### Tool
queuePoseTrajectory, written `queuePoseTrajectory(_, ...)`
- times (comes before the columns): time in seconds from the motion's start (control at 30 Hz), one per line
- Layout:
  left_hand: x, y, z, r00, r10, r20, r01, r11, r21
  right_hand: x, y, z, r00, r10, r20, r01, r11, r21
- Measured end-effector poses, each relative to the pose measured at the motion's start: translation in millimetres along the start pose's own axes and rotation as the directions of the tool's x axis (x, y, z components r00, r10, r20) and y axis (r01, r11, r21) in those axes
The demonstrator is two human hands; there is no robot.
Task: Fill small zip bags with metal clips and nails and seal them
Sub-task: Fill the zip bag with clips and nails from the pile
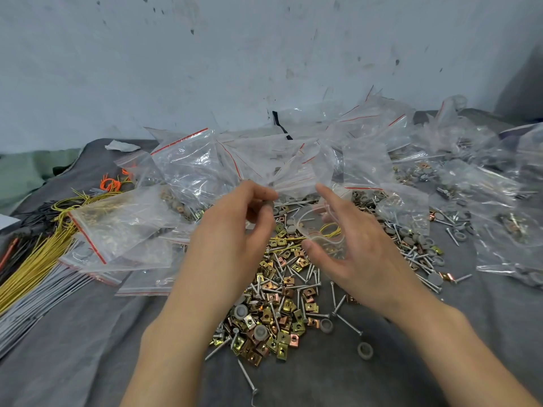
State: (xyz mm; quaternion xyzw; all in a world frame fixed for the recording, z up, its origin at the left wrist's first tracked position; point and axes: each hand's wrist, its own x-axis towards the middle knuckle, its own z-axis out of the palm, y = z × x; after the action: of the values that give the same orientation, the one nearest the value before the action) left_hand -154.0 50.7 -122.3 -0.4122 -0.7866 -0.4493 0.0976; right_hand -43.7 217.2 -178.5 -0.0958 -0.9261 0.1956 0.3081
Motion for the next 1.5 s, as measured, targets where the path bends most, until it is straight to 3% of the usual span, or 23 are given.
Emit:
queuePoseTrajectory(0.6, -0.6, 23.2, 29.8, 0.980, 0.145, 0.137, -0.158, 0.983, 0.090, 3.2, -1.6, -1.8, 0.998, -0.047, -0.039, 0.048, 0.999, 0.004)
queuePoseTrajectory(0.9, 0.3, -1.2, 10.7, 0.999, 0.022, 0.030, -0.025, 0.994, 0.109, -0.5, 0.8, -2.6, 1.000, 0.000, -0.021, 0.000, 1.000, -0.010)
queuePoseTrajectory(1.0, -1.4, -9.1, 6.7, 0.991, -0.039, 0.127, 0.017, 0.985, 0.169, -0.7, 1.6, -3.9, 1.000, -0.001, -0.019, 0.001, 1.000, -0.007)
queuePoseTrajectory(1.23, -16.9, -5.7, 16.4, 0.788, -0.171, 0.592, -0.013, 0.956, 0.294, 0.7, 4.0, -5.9, 0.999, 0.007, -0.047, -0.008, 1.000, -0.008)
queuePoseTrajectory(1.33, -23.8, 1.1, 26.7, 0.712, -0.179, 0.679, -0.068, 0.945, 0.321, 1.9, 3.2, -7.8, 0.998, 0.017, -0.053, -0.016, 1.000, 0.016)
queuePoseTrajectory(1.5, -37.1, 8.5, 43.3, 0.658, -0.190, 0.729, -0.149, 0.915, 0.374, 5.2, 4.4, -16.0, 0.992, 0.038, -0.121, -0.020, 0.989, 0.144)
